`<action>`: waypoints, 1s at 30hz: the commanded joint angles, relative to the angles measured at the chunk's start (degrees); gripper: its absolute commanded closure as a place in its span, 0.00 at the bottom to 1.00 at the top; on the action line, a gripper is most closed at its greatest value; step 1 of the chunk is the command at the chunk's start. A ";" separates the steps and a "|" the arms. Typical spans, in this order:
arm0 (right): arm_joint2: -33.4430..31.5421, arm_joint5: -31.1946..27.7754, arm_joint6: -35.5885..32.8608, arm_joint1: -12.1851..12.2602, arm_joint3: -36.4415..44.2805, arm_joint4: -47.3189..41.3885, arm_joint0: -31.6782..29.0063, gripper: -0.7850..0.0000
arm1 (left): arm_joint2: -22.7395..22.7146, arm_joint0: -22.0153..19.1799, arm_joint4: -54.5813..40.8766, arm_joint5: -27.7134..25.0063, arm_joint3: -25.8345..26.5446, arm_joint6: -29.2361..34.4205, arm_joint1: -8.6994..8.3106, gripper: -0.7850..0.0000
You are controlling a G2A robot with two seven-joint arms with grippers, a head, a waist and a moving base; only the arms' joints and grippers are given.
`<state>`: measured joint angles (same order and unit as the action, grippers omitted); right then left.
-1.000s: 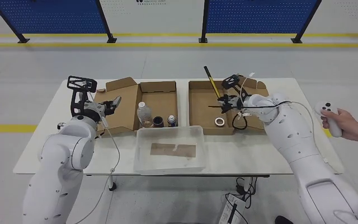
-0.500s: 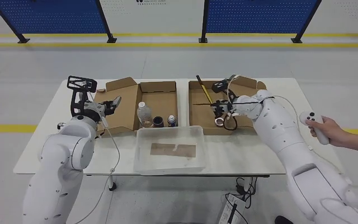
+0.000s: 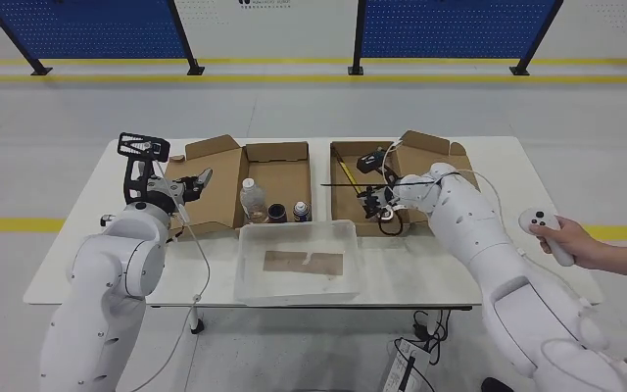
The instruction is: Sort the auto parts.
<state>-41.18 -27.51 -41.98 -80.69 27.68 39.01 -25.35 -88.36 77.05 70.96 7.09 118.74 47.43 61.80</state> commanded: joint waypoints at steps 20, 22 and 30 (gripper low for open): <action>0.98 -2.16 2.06 -2.72 -7.35 -0.43 1.29 0.60 | 0.00 0.00 0.00 0.00 0.00 0.00 0.00 0.00; 0.98 -2.27 2.14 -2.81 -7.58 -0.34 1.33 0.60 | 0.00 0.00 0.00 0.00 0.00 0.00 0.00 0.00; 0.31 -1.48 2.20 -2.96 -8.62 -1.06 1.36 0.75 | 0.00 0.00 0.00 0.00 0.00 0.00 0.00 0.00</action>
<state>-40.68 -29.08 -39.74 -83.64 19.15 38.38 -23.94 -88.36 77.05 70.96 7.09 118.74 47.43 61.80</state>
